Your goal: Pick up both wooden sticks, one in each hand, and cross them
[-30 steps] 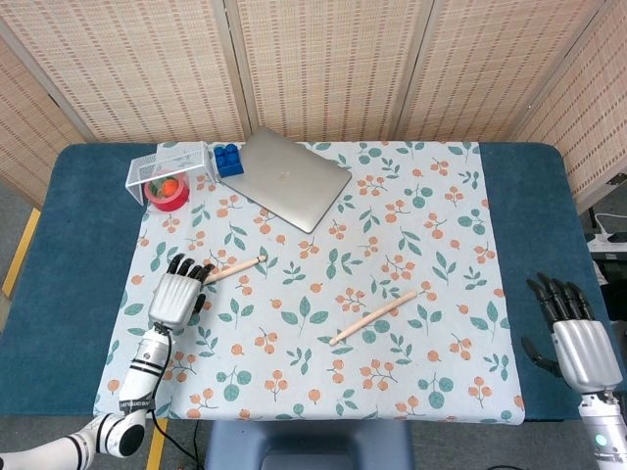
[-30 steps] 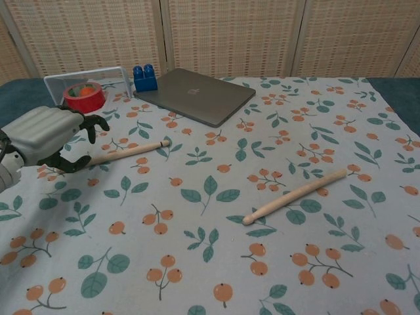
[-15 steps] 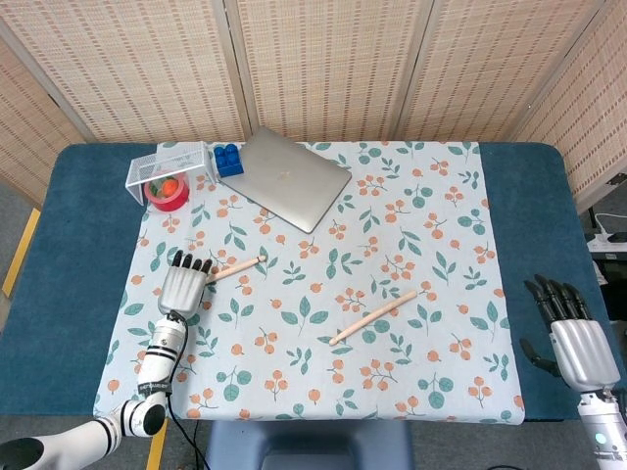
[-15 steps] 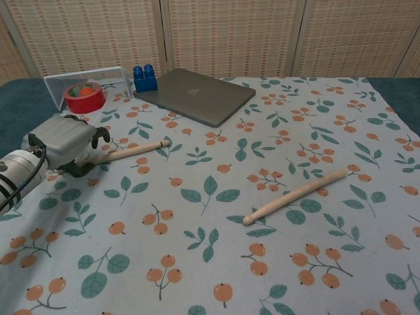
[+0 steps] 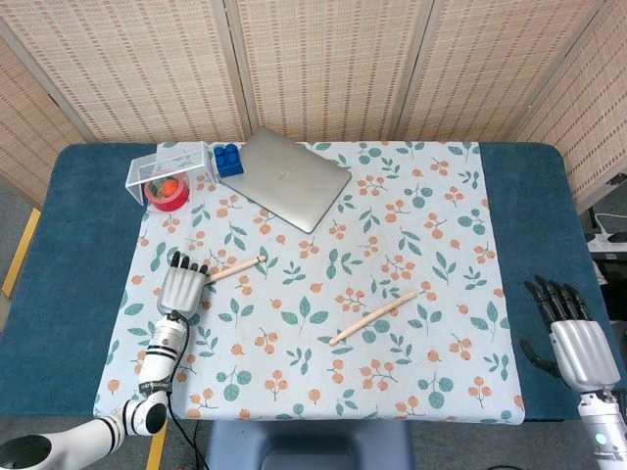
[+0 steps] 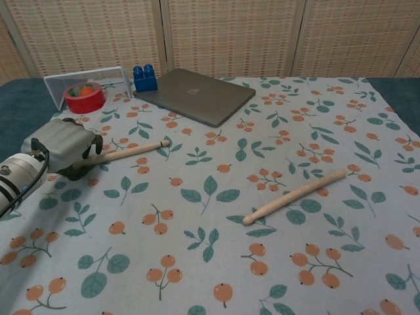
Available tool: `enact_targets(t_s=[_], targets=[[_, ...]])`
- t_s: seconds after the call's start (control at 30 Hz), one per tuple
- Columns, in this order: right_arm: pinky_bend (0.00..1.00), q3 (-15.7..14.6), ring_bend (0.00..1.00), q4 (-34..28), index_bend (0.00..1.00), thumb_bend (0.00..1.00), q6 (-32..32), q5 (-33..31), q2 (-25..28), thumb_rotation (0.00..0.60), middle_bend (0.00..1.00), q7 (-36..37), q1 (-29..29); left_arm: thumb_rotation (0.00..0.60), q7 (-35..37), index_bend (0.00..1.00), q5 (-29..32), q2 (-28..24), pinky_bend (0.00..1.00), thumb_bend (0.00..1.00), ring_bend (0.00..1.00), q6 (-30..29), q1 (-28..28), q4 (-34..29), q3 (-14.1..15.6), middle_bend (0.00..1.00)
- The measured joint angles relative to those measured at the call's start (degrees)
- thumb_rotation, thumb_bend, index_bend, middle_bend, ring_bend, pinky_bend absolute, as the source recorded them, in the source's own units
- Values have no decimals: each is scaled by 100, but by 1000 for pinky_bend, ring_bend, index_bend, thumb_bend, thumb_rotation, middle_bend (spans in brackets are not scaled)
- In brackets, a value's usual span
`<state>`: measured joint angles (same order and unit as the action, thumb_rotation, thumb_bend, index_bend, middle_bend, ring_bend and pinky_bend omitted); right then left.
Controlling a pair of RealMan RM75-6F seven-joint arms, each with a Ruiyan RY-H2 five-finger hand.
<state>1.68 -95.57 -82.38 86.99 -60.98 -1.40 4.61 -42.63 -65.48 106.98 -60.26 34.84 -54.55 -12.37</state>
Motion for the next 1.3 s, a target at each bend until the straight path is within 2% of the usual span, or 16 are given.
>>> enact_targets(t_s=[0.3, 0.5, 0.63, 0.83, 1.0, 1.13, 1.3], targets=[[0, -5, 0, -17, 0, 259, 1, 12, 1, 600, 0, -2, 0, 600, 33, 442, 37, 1, 174, 405, 307, 37, 16, 142, 102, 559], [0, -11, 0, -29, 0, 260, 2, 15, 3, 600, 0, -11, -3, 600, 280, 569, -123, -26, 196, 418, 394, -103, -2, 172, 167, 692], [0, -27, 0, -29, 0, 259, 14, 33, -10, 600, 0, -51, -1, 600, 609, 647, -342, -6, 201, 471, 487, -244, -27, 316, 256, 769], [0, -72, 0, -33, 0, 260, 45, 88, -77, 600, 0, -204, 8, 600, 1247, 773, -744, -16, 201, 628, 527, -520, -102, 463, 429, 885], [0, -142, 0, -33, 0, 260, 71, 223, -225, 600, 0, -446, 27, 600, 1961, 788, -1195, -146, 200, 638, 545, -924, -211, 484, 610, 902], [0, -186, 0, -7, 0, 266, 181, 338, -329, 600, 0, -663, 103, 600, 2462, 794, -1702, -488, 200, 637, 545, -1445, -376, 301, 851, 907], [0, -156, 0, 81, 36, 266, 505, 611, -501, 600, 39, -1075, 458, 600, 2686, 795, -2178, -955, 200, 635, 545, -1890, -608, -114, 1174, 908]])
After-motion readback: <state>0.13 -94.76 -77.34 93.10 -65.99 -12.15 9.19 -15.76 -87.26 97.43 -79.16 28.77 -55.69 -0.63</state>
